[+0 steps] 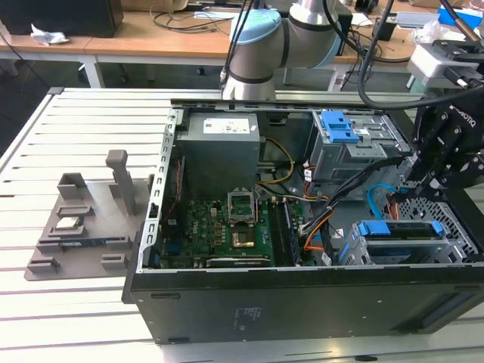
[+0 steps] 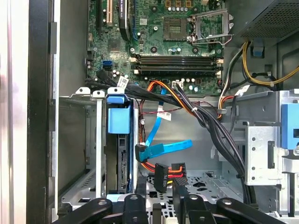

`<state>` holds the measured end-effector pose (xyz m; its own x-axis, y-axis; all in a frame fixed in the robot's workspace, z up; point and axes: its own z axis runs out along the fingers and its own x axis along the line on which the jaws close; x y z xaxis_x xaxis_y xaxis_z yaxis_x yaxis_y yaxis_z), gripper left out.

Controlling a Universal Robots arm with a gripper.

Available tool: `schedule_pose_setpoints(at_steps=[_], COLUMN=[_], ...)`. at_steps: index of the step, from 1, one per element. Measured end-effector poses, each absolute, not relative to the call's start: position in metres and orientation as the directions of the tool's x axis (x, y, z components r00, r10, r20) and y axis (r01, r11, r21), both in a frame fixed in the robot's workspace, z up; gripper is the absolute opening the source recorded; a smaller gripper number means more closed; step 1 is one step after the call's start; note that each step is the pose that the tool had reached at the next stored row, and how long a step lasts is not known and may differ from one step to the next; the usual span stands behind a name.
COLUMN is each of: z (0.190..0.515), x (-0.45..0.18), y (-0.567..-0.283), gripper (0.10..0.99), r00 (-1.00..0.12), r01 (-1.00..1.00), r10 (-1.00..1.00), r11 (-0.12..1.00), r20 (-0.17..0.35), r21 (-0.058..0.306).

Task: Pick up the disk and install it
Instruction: 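Insert the first disk wire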

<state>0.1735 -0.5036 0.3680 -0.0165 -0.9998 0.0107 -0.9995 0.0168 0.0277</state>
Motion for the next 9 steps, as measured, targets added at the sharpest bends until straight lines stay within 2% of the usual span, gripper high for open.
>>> schedule_pose_setpoints(at_steps=[9], z=[0.3654], x=[0.1721], y=[-0.5032], gripper=[0.361], r00=[-0.017], r01=[-0.999], r10=[-1.0], r11=[0.017], r20=[0.011], r21=[0.028])
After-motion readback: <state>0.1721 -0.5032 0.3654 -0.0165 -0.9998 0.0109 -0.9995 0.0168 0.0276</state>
